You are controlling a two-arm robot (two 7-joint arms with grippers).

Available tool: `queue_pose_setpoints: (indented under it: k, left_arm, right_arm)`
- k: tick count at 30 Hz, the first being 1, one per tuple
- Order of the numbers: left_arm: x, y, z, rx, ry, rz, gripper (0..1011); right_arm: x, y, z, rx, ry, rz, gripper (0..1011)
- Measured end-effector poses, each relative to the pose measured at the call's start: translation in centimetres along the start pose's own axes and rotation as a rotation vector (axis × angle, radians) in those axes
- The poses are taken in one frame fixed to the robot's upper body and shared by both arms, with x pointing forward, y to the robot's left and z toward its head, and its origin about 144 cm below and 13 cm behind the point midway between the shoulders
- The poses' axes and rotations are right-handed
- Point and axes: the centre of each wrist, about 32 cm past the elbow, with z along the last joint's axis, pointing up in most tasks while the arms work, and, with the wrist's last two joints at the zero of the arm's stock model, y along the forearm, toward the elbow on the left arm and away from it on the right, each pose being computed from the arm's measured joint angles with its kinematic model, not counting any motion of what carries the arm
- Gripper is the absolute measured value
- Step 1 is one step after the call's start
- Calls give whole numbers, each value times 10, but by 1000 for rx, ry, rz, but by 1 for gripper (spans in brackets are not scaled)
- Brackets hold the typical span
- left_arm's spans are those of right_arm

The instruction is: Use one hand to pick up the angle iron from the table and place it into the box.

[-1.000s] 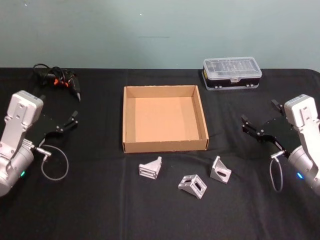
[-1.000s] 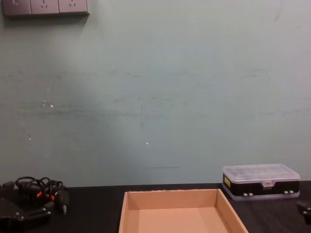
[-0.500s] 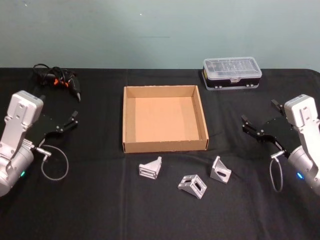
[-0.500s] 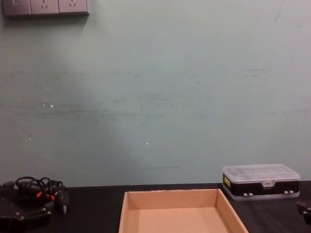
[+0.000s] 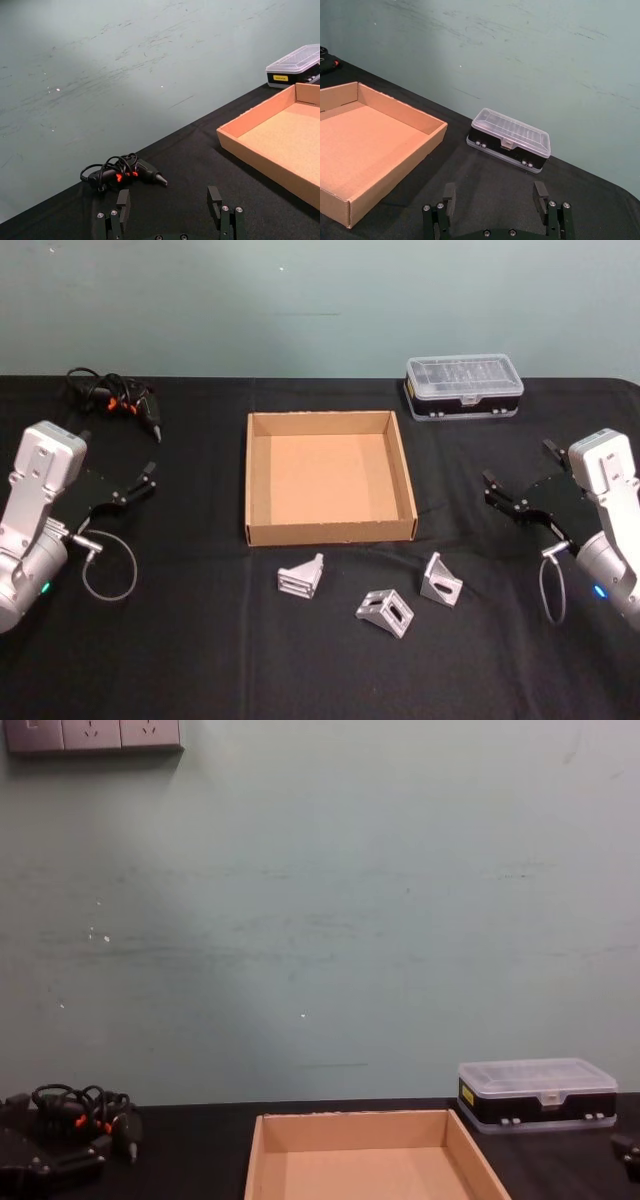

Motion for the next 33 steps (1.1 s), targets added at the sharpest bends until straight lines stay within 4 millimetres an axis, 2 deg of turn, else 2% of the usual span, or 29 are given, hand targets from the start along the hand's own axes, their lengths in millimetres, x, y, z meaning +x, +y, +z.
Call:
queue_pose_setpoints:
  k: [33]
  left_arm:
    - [0,0,0,0,0,0,1011]
  right_arm:
    - [1,-1,0,1,3,-1,1004]
